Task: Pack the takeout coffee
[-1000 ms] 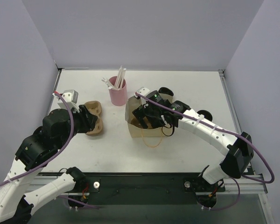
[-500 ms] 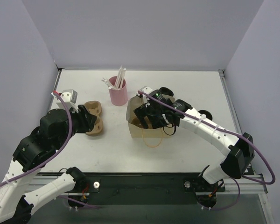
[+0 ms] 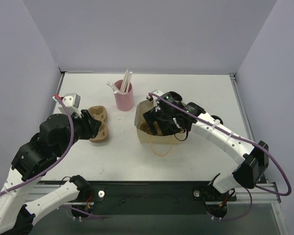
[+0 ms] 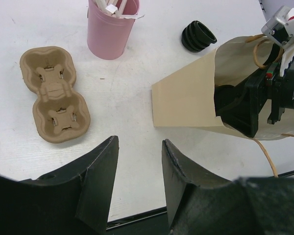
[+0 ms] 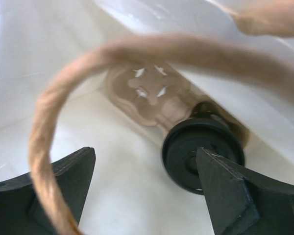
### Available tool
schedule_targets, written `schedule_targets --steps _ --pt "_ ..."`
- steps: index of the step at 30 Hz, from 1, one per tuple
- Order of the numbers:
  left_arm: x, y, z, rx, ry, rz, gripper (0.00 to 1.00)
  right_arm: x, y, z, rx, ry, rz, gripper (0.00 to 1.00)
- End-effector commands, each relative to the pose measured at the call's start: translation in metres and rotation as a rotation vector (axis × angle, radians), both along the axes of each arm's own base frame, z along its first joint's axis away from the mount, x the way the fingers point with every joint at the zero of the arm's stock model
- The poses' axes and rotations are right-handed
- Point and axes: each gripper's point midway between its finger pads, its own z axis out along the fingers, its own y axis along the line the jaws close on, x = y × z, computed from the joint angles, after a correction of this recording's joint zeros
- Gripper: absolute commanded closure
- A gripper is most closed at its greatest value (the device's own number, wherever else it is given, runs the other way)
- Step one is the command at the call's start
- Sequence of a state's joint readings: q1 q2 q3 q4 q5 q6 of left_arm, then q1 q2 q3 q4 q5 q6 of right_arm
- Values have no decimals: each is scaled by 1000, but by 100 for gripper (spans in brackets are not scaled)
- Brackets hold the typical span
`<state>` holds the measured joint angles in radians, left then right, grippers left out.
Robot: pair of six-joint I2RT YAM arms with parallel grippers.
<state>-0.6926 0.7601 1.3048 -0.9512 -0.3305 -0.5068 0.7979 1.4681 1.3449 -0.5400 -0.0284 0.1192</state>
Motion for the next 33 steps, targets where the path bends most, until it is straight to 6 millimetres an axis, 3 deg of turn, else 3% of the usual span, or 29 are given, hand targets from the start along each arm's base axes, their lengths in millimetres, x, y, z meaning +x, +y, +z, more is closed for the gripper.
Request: schedule_targets --steps 1,7,19,24,29,33 --pt "-3 0 19 -19 -39 -17 50 5 4 24 78 10 -34 16" --pt "-4 3 20 -9 -39 -14 49 0 3 39 134 64 -40 25" --pt "1 -6 15 -1 -24 -34 49 -6 5 28 150 166 -45 33" --pt "16 -17 8 8 -40 -38 49 -5 3 29 153 162 -54 33" --pt "38 -40 18 -12 -89 -73 49 -5 3 35 167 159 -52 33" --pt "58 -62 13 1 -96 -106 49 -4 0 37 174 163 -62 33"
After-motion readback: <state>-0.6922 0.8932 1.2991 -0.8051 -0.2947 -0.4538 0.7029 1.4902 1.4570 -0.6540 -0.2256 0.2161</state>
